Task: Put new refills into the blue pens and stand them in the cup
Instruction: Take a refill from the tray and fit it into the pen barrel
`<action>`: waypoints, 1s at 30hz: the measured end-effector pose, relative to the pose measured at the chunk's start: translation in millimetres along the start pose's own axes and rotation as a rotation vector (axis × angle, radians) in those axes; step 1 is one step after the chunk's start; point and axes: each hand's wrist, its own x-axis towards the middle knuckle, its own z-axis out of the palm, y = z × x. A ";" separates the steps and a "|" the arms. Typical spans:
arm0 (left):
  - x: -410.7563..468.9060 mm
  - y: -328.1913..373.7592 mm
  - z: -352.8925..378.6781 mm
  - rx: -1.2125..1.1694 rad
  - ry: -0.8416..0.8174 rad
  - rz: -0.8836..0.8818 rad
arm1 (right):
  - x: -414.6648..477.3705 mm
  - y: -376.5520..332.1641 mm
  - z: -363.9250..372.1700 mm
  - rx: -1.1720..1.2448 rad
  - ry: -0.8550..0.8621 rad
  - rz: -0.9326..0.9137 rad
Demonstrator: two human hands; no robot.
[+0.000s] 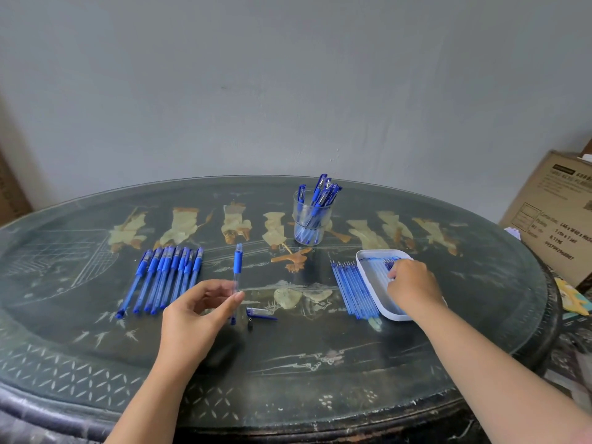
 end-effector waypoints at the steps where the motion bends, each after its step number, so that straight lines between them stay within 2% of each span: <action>1: 0.0 0.0 -0.2 0.003 -0.005 0.001 | -0.1 1.4 1.9 -0.002 0.005 -0.005; 10: 0.8 -2.1 -0.5 -0.010 -0.014 -0.006 | 3.7 4.9 5.7 0.029 0.030 0.010; 25: 2.3 -3.3 -0.1 0.015 -0.025 -0.016 | 5.4 -2.7 -0.9 0.073 -0.062 0.077; 28: 1.9 -1.9 0.1 0.015 -0.030 -0.019 | 7.0 -1.7 -7.7 0.183 -0.070 0.101; 30: 1.6 -1.2 0.1 0.018 -0.034 -0.019 | 10.6 -1.2 -10.4 0.380 -0.068 0.159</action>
